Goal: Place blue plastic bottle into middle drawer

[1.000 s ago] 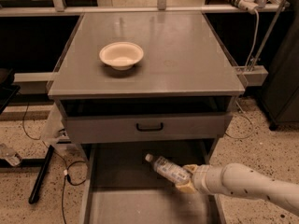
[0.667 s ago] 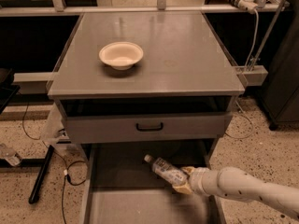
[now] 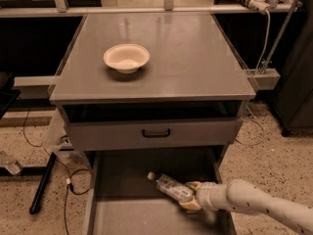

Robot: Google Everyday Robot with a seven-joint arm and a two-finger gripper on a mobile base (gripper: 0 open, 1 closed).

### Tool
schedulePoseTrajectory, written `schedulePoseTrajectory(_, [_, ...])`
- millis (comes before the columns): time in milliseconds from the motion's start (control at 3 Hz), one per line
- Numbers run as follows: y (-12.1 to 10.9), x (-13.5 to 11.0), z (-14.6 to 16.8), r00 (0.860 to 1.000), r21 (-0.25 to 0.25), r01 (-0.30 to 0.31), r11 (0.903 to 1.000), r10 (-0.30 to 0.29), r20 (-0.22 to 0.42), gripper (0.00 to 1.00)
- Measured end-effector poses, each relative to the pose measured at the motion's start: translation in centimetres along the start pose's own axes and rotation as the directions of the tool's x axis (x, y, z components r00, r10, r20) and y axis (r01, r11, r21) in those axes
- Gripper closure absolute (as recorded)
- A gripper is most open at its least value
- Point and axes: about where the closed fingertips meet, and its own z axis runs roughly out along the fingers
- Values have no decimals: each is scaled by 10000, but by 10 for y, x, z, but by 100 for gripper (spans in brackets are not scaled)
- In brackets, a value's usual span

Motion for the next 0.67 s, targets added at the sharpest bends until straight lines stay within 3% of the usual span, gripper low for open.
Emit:
schedulePoseTrajectory(333, [10,15,5,9993,-558,367,9978,-361,116,100])
schedulePoseTrajectory(667, [12,15,6,9991,-668,416,9969,-408,123,81])
